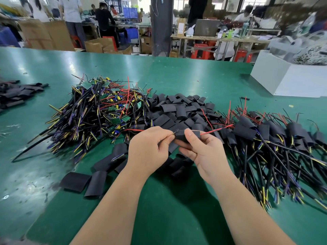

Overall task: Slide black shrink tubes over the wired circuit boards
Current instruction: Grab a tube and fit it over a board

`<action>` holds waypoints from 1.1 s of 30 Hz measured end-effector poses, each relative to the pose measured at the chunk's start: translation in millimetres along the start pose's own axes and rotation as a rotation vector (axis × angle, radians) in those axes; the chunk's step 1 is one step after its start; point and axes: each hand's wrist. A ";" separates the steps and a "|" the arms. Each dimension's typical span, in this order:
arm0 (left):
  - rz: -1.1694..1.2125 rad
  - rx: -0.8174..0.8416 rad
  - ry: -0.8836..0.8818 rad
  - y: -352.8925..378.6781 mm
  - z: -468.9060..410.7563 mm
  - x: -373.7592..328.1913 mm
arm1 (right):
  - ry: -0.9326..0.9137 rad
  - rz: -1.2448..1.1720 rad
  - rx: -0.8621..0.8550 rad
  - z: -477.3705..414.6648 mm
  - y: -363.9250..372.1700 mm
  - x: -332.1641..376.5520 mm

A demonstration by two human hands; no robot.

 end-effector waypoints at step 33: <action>-0.387 -0.028 -0.789 -4.9 -0.2 49.7 | -0.475 1.150 -0.778 -16.4 -59.9 98.3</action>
Point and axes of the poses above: each hand's wrist, its own z-axis away from the middle knuckle, its own y-axis out of the palm, x = y × z, and after that the axes turned 1 degree about -z, right-handed
